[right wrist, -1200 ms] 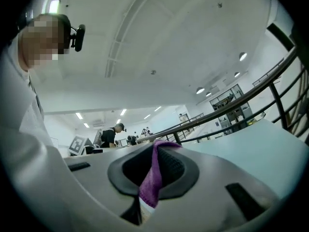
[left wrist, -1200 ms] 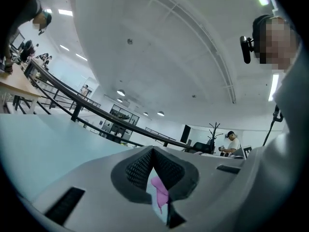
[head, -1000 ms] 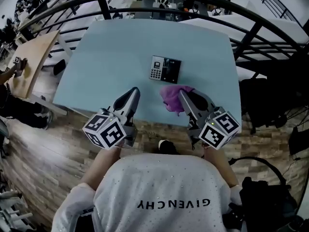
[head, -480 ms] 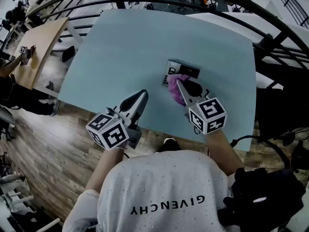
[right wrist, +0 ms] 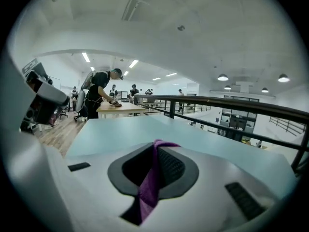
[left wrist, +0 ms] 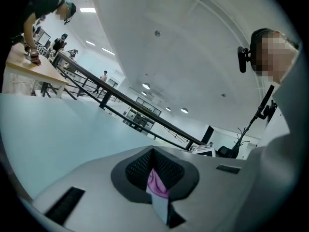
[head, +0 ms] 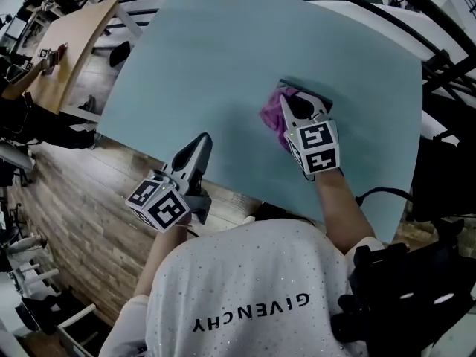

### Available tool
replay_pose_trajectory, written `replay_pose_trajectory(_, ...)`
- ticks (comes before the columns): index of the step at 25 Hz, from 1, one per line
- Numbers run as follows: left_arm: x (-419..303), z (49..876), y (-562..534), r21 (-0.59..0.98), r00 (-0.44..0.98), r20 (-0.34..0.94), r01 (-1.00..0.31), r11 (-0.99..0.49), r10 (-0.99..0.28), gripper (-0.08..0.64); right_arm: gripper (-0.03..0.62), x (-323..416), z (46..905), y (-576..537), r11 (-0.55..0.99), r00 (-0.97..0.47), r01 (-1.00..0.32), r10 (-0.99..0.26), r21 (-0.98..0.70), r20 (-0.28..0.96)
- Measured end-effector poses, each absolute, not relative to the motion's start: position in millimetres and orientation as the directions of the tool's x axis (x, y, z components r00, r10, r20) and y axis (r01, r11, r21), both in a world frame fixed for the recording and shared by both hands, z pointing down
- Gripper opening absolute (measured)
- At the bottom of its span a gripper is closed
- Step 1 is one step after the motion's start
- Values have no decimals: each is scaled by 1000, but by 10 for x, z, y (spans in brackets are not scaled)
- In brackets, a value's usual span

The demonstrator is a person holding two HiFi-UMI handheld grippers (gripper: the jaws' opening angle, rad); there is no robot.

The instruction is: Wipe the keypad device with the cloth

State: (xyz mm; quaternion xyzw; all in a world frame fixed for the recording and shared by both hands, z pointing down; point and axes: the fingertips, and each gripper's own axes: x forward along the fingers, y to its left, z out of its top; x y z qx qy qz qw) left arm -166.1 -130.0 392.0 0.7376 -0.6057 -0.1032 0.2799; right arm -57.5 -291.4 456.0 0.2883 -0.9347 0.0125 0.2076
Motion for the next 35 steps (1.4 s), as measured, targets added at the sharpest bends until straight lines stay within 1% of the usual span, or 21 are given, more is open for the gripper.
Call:
replay_pose_trajectory(5,-1730,4167,-1341,531,207,237,-846,-52,-949,0,28,-632,4844,-3095,808,-718,-589,-539,27,440)
replay_pose_trajectory(8,-1728,4295,-1311,538,189,271,-843,-15,-944,0,28,-601,4986,-3137,799,-684,-599,-543,50,487)
replay_pose_trajectory(15,-1861,4372,-1215,546,187,292,-838,3,-938,0,28,-473,5011,-3159,766,-631,-636,-584,92,511)
replay_pose_trajectory(23,-1788,4312,-1272,561,224,271,-827,-35,-936,0,29,-64,5017,-3171,709,-576,-703,-615,58,539)
replay_pose_trajectory(30,-1509,4252,-1364,565,282,252,-820,-96,-926,0,29,299,5025,-3153,662,-548,-749,-635,18,544)
replay_pose_trajectory(35,-1400,4270,-1416,568,299,250,-816,-111,-921,0,29,501,5041,-3133,646,-531,-763,-644,20,551)
